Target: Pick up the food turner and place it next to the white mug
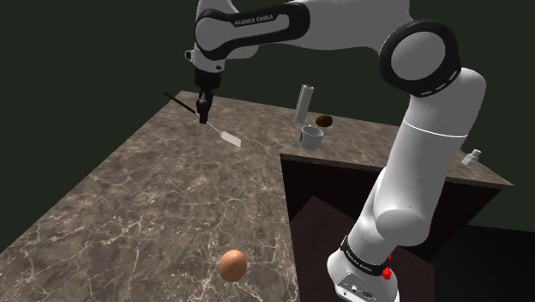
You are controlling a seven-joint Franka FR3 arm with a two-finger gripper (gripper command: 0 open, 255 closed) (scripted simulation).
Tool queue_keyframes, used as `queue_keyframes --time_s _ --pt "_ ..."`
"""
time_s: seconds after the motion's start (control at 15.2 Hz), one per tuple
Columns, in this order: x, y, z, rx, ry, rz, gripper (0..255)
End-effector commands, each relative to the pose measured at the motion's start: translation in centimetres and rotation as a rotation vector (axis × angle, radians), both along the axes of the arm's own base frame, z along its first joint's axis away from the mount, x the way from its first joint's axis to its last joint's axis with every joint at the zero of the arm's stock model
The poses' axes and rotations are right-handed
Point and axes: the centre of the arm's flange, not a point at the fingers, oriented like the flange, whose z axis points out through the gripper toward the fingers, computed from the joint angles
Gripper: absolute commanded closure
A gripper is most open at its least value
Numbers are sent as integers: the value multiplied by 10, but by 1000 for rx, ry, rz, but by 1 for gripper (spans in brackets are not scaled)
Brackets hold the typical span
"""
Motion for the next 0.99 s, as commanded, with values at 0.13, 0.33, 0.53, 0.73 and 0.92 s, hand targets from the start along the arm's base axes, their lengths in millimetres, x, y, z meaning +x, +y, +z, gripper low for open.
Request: queue_keyframes --time_s 0.13,0.33,0.53,0.73,0.92 --pt "-37 -43 0 0 0 1 255" --pt "-61 -75 0 0 0 1 255" --pt "-85 -106 0 0 0 1 255" --pt "-108 -138 0 0 0 1 255" --pt "-132 -170 0 0 0 1 255"
